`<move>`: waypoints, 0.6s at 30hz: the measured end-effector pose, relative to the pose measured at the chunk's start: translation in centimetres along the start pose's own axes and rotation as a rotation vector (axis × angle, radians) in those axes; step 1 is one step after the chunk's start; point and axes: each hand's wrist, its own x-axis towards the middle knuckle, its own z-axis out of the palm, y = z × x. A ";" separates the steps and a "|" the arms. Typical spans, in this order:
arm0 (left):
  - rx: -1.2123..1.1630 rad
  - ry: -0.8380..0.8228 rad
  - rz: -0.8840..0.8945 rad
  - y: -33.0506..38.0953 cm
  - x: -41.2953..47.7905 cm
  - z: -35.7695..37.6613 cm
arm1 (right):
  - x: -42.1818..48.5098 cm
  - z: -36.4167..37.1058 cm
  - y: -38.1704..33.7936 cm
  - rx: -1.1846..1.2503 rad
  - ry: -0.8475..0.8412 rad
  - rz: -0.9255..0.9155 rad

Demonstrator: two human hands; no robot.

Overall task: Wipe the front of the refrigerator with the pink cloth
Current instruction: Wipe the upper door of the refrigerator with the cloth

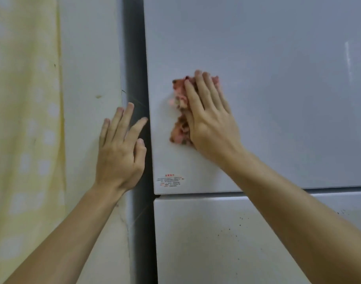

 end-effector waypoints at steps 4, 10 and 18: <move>0.028 -0.023 0.007 -0.9 -0.7 0.3 | 0.8 1.7 -2.8 -0.004 0.088 0.072; 0.050 0.009 0.039 -0.5 -1.5 0.8 | -9.1 2.3 -7.9 0.109 -0.096 -0.222; -0.106 0.092 0.018 3.7 -0.6 1.1 | -3.8 -0.9 1.6 0.042 0.048 -0.049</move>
